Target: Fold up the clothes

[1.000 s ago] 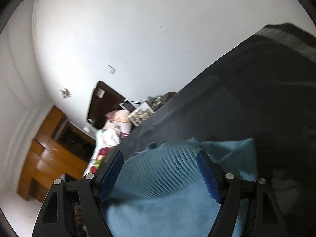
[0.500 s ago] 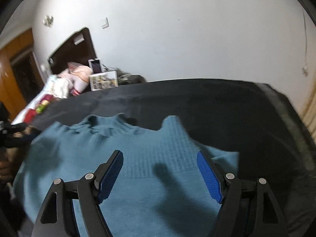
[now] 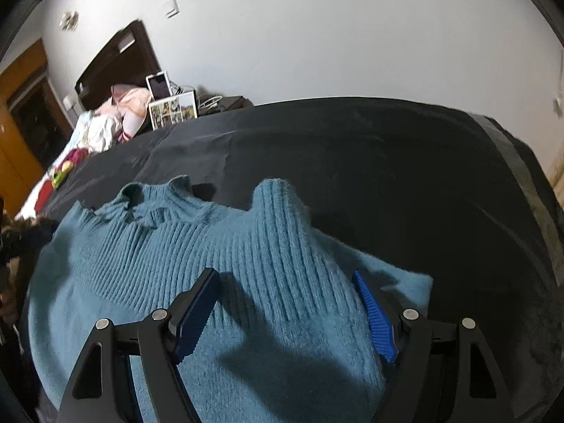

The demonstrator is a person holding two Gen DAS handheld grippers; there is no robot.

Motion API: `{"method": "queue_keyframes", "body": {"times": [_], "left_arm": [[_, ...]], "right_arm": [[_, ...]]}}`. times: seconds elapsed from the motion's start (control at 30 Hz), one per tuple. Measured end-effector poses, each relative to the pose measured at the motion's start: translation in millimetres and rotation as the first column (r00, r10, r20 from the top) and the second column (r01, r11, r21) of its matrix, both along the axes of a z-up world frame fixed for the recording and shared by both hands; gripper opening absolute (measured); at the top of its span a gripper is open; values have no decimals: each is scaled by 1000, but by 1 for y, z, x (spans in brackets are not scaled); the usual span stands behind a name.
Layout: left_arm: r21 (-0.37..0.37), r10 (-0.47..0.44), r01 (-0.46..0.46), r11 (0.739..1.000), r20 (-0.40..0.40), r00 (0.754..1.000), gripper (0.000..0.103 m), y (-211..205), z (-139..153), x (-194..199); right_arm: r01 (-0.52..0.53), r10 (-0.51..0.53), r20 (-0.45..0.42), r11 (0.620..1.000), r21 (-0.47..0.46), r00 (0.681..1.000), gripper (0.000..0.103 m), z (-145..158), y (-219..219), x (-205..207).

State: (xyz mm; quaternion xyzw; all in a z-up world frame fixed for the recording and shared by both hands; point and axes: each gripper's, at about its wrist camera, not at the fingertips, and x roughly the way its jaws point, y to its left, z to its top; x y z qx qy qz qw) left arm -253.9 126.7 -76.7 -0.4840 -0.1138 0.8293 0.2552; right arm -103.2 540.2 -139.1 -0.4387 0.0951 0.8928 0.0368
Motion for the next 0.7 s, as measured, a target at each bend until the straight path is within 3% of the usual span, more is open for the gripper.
{"method": "queue_keyframes", "body": {"times": [0.1,0.17,0.27,0.4,0.47,0.5,0.57,0.7], "left_arm": [[-54,-24,25,998,21,999,81,8,-9,-9],[-78,-28,31,996,29,999,81,12,-15,-13],[-73,-36,38,997,26,999,81,13,-15,-15],[-73,-42,43,996,10,999,77,16,-13,-17],[-79,-33,33,996,8,999,45,16,-13,-18],[-70,-22,22,997,11,1000,39,14,-13,-18],[-50,2,-1,999,13,1000,15,9,-12,-20],[29,50,-50,998,-9,999,11,-5,2,-17]], "right_arm": [[-22,22,-6,999,29,1000,75,0,-6,-2],[-28,29,-19,998,50,999,54,1,-9,3],[-36,39,-39,996,81,998,40,3,-13,10],[-22,31,-87,995,101,996,33,11,-15,19],[-15,27,-111,994,110,993,30,15,-15,23],[-11,25,-124,993,116,992,30,18,-16,25],[-2,24,-160,991,137,987,29,27,-19,31],[26,11,-234,988,155,972,29,48,-23,39]]}}
